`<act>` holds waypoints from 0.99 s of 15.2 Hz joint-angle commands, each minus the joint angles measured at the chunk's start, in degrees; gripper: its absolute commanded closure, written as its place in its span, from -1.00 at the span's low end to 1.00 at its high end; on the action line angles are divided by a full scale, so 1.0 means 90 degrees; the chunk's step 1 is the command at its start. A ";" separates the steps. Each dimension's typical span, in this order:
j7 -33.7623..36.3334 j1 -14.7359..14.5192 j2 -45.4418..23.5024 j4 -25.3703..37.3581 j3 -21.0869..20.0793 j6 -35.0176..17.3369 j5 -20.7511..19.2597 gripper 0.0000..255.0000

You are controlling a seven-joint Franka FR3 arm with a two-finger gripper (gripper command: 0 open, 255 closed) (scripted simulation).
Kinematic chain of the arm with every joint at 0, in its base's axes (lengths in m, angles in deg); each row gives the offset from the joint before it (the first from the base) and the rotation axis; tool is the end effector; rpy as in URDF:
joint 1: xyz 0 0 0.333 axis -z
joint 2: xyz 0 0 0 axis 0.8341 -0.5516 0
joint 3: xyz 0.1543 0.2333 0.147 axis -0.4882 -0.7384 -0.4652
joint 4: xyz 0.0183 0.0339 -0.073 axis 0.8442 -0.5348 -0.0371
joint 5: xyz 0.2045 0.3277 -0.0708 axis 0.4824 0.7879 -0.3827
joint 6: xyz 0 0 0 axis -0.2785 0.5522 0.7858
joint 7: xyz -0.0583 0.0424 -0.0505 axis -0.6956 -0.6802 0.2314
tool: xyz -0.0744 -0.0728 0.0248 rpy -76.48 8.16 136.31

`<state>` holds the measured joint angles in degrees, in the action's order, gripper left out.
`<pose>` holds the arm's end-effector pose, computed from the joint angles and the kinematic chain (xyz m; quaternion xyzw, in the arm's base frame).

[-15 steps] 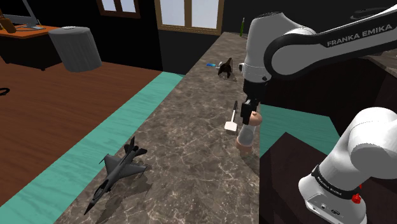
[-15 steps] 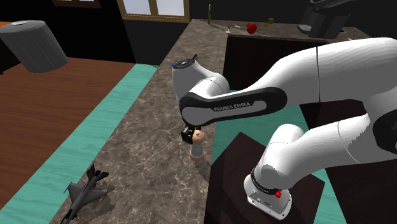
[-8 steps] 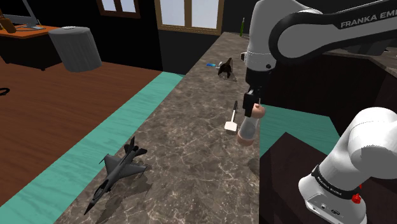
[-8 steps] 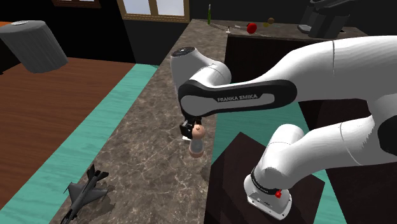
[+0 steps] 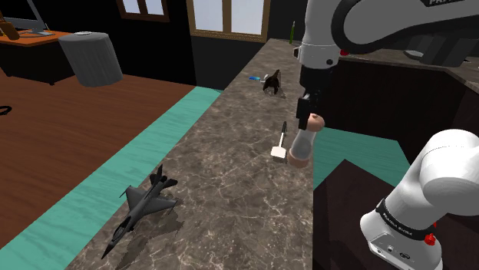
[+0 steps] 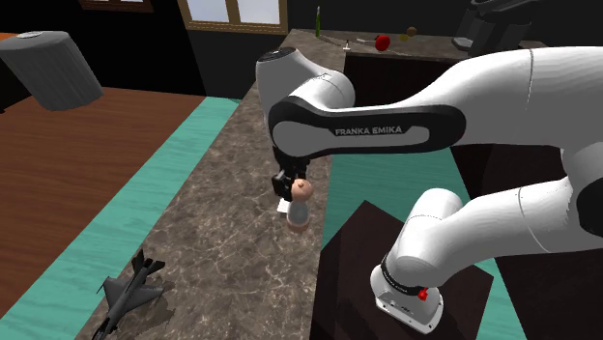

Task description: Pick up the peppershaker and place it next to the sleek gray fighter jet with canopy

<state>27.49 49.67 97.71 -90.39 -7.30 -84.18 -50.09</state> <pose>0.3379 0.1155 0.4995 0.9921 0.1170 -0.0442 0.0045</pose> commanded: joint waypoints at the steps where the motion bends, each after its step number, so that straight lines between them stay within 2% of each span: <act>1: 0.0016 -0.0002 0.0020 0.0175 0.0005 0.0196 -0.0003 1.00; 15: 0.0043 0.0035 -0.0071 0.1438 0.0087 0.1368 -0.0077 1.00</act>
<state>27.88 49.92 97.46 -78.47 -6.58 -72.52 -50.70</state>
